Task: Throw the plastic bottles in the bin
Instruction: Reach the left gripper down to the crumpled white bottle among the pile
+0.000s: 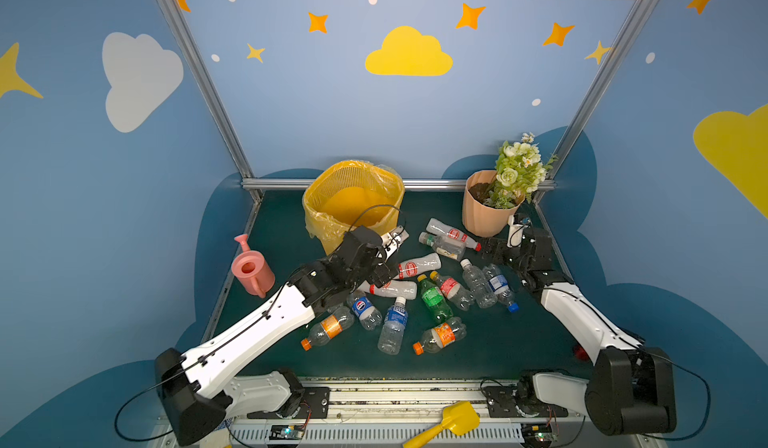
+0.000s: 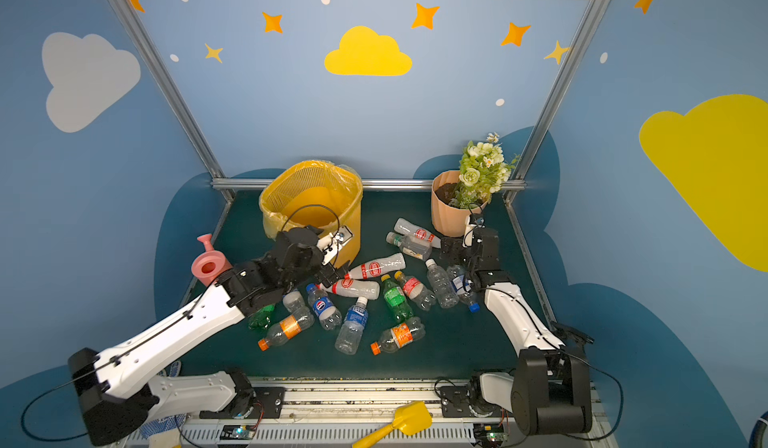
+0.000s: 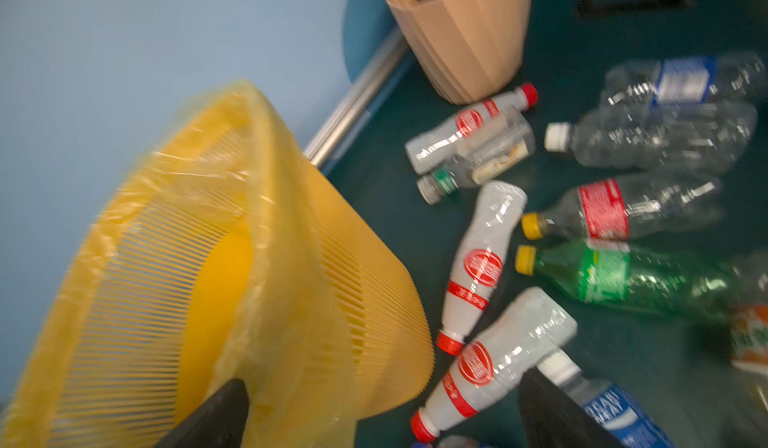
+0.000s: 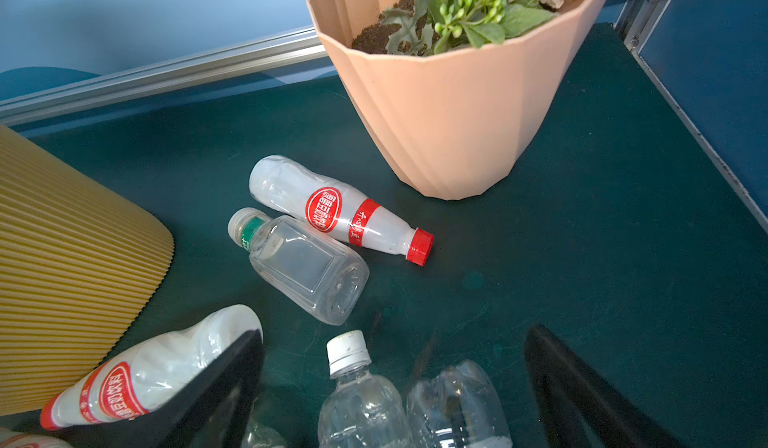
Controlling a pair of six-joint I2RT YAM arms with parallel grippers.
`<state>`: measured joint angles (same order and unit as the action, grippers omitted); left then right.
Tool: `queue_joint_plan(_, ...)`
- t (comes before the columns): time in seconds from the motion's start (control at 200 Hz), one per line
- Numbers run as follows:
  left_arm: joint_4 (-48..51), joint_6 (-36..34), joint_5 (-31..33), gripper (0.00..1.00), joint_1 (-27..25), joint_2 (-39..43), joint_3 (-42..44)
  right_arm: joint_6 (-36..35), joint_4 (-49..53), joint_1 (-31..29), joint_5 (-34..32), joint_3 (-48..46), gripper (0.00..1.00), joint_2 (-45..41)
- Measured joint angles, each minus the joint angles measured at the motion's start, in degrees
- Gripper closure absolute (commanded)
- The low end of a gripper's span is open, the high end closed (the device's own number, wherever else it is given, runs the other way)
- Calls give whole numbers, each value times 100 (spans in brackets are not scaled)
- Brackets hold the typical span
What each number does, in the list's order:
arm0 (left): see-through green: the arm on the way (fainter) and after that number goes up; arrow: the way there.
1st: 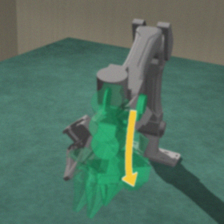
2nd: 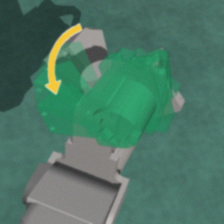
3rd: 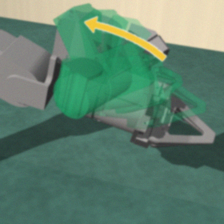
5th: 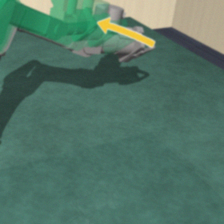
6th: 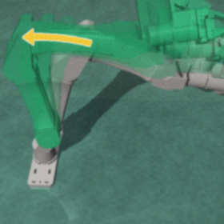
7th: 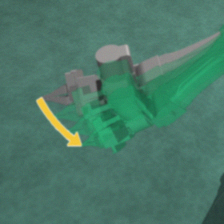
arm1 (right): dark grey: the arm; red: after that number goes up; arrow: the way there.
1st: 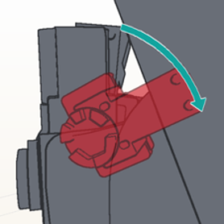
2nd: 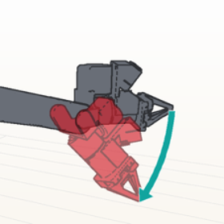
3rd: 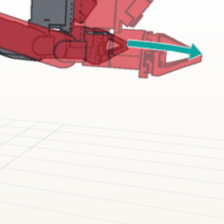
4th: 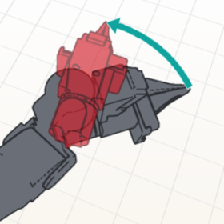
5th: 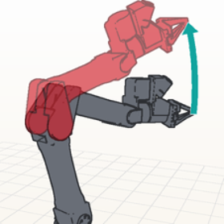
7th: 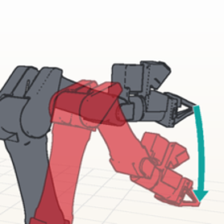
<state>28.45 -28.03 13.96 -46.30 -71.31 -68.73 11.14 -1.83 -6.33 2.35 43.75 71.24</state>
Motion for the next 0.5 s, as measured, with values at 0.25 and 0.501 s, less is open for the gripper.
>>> queue_joint_plan(0.25,780,-269,-710,2,-157,-1001,-507,59,0,0,-28,-4,3,2)
queue_joint_plan(0.501,940,-595,-505,6,-514,-1755,-651,76,-4,9,-131,-66,3,2)
